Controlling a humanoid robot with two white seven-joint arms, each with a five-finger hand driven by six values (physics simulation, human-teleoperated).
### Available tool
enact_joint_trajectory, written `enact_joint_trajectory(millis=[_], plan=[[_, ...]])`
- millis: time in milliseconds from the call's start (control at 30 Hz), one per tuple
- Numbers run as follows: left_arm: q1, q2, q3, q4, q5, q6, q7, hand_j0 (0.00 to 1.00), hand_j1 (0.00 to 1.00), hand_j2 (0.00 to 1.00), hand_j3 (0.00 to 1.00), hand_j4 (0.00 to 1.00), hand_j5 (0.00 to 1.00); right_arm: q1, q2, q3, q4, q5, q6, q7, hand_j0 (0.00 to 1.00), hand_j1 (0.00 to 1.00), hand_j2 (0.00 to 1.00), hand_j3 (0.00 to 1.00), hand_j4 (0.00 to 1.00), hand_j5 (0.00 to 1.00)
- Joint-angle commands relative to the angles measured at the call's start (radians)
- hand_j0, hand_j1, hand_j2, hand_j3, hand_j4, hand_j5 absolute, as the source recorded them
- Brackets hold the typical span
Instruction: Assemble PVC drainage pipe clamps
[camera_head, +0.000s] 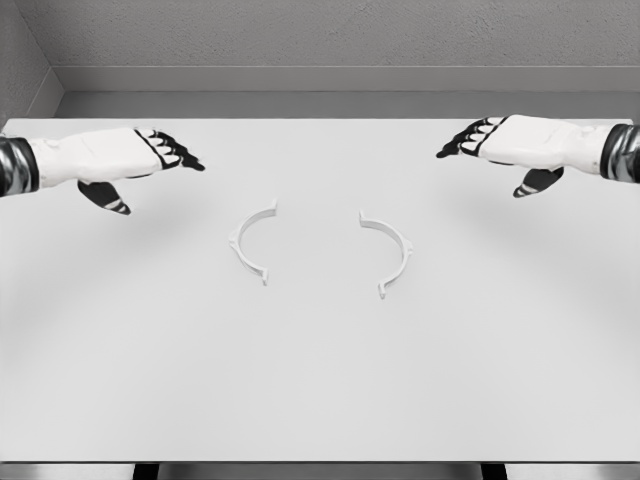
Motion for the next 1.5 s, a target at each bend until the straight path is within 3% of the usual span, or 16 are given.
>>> enact_joint_trajectory(millis=[0, 100, 233, 300, 500, 667, 767, 933, 1100, 1467], plan=[[0.000, 0.023, -0.029, -0.005, 0.092, 0.003, 0.007, 1.00, 1.00, 1.00, 1.00, 1.00, 1.00, 0.000, 0.001, -0.001, -0.003, -0.007, 0.003, 0.000, 1.00, 1.00, 1.00, 1.00, 1.00, 1.00], [0.005, 0.026, -0.037, -0.002, 0.109, 0.003, 0.005, 1.00, 1.00, 1.00, 1.00, 1.00, 1.00, 0.000, -0.001, -0.005, -0.003, -0.016, 0.003, 0.000, 1.00, 1.00, 1.00, 1.00, 1.00, 1.00], [0.011, -0.054, -0.094, 0.003, 0.101, 0.003, -0.002, 1.00, 1.00, 1.00, 1.00, 1.00, 1.00, 0.021, -0.016, -0.031, 0.014, -0.215, 0.003, 0.000, 1.00, 1.00, 1.00, 1.00, 1.00, 1.00], [0.009, -0.109, -0.098, 0.058, 0.100, 0.003, -0.004, 1.00, 1.00, 1.00, 1.00, 1.00, 1.00, 0.054, -0.051, -0.030, 0.018, -0.329, 0.003, 0.000, 1.00, 1.00, 1.00, 1.00, 1.00, 1.00], [0.006, -0.212, -0.094, 0.221, 0.100, 0.003, -0.004, 1.00, 1.00, 1.00, 1.00, 1.00, 1.00, 0.067, -0.019, 0.012, 0.015, -0.341, 0.003, 0.000, 1.00, 1.00, 1.00, 1.00, 1.00, 1.00], [0.005, -0.232, -0.095, 0.224, 0.100, 0.003, -0.004, 1.00, 1.00, 1.00, 1.00, 1.00, 1.00, 0.104, 0.055, 0.016, 0.017, -0.343, 0.003, 0.000, 1.00, 1.00, 1.00, 1.00, 1.00, 1.00], [0.003, -0.246, -0.095, 0.239, 0.100, 0.003, -0.004, 1.00, 1.00, 1.00, 1.00, 1.00, 1.00, 0.109, 0.055, 0.018, 0.018, -0.404, 0.003, 0.000, 1.00, 1.00, 1.00, 1.00, 1.00, 1.00], [0.000, -0.247, -0.095, 0.239, 0.107, 0.003, 0.002, 1.00, 1.00, 1.00, 1.00, 1.00, 1.00, 0.114, 0.090, 0.030, 0.021, -0.406, 0.003, 0.000, 1.00, 1.00, 1.00, 1.00, 1.00, 1.00], [0.000, -0.262, -0.098, 0.239, 0.106, 0.003, 0.004, 1.00, 1.00, 1.00, 1.00, 1.00, 1.00, 0.109, 0.113, 0.030, 0.093, -0.404, 0.003, 0.000, 1.00, 1.00, 1.00, 1.00, 1.00, 1.00], [-0.003, -0.318, -0.098, 0.310, 0.101, 0.003, 0.002, 1.00, 1.00, 1.00, 1.00, 1.00, 1.00, 0.109, 0.161, 0.031, 0.124, -0.404, 0.003, 0.000, 1.00, 1.00, 1.00, 1.00, 1.00, 1.00]])
